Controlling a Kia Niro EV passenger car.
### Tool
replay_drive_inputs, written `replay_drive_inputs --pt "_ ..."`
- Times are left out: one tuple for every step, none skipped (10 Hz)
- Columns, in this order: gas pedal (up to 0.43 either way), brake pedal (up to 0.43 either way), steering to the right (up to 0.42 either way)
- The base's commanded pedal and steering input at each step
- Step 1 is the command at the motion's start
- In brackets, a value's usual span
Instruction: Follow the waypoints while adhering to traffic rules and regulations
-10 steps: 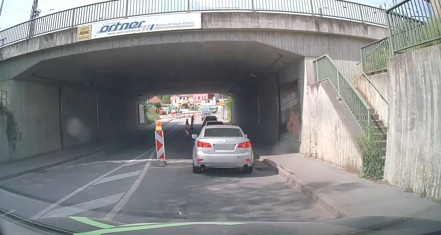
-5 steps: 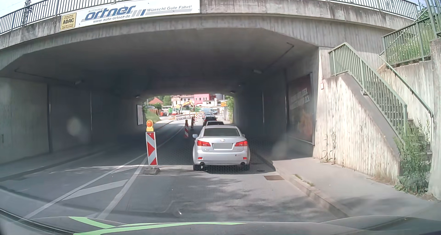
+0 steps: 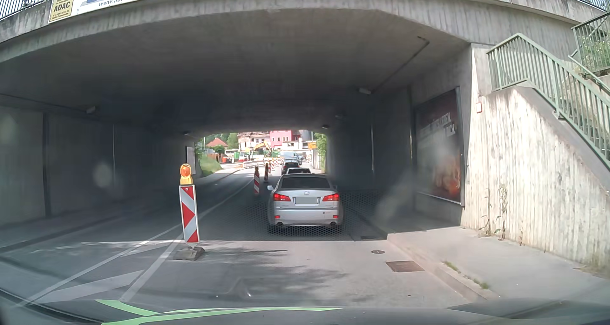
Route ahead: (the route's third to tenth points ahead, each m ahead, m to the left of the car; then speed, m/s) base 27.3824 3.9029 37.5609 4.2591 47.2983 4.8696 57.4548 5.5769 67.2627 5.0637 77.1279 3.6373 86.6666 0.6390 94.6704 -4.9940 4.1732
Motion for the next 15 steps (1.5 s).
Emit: replay_drive_inputs --pt "0.059 0.0 -0.017" --pt "0.067 0.0 -0.016" --pt "0.067 0.0 -0.015" --pt "0.067 0.0 -0.014" --pt "0.067 0.0 -0.012" --pt "0.067 0.0 -0.012" --pt "0.067 0.0 -0.012" --pt "0.079 0.0 -0.011" --pt "0.079 0.0 -0.01" --pt "0.079 0.0 -0.009" --pt "0.079 0.0 -0.009" --pt "0.079 0.0 -0.009" --pt "0.079 0.0 -0.009" --pt "0.079 0.0 -0.009" --pt "0.079 0.0 -0.009"
